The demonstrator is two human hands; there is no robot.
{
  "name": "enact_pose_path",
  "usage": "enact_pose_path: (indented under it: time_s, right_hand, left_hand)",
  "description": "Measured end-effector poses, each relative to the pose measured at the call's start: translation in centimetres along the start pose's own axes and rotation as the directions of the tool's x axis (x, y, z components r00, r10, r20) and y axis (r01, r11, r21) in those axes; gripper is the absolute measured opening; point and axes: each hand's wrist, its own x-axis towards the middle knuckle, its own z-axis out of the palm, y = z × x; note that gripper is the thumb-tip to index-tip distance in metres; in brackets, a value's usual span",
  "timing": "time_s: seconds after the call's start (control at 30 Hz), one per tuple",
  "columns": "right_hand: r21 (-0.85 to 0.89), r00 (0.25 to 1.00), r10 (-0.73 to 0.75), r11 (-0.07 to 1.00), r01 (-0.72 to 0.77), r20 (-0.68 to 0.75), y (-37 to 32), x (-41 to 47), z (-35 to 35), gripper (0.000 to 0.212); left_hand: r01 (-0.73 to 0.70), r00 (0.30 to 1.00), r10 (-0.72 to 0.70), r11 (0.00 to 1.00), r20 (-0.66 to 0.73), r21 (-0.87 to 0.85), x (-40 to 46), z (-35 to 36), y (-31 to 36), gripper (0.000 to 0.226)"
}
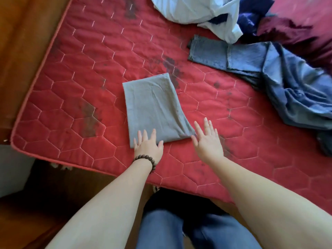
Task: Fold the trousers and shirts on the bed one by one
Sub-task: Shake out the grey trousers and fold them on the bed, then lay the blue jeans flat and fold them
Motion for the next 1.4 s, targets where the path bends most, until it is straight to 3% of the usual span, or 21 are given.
enact_pose_path:
  time_s: [0.27,0.53,0.87,1.4]
  right_hand:
    - [0.117,0.957,0.246,0.966,-0.230,-0.151,9.8,-10.0,-12.5,0.052]
    - [0.198,0.929,0.268,0.955,-0.221,-0.257,23.1,-12.8,-20.1,0.050]
    - [0.219,0.947,0.269,0.948,-0.229,-0.175,42.4,-11.6,-23.0,0.050]
    - [0.145,0.940,0.329,0.938,-0.314,-0.096,58.1,-1.1,-20.9,0.051]
  left_hand:
    - [-0.311,0.946,0.312,0.950,-0.085,0.025,-8.5,-5.0,14.6,0.064]
    - [-0.391,0.902,0.403,0.914,-0.151,0.104,-11.9,-3.3,31.2,0.067]
    - [-0.342,0.919,0.370,0.920,-0.138,0.191,-12.7,3.2,48.3,0.066]
    - [-0.495,0.850,0.527,0.801,-0.002,0.337,-2.4,12.5,63.0,0.071]
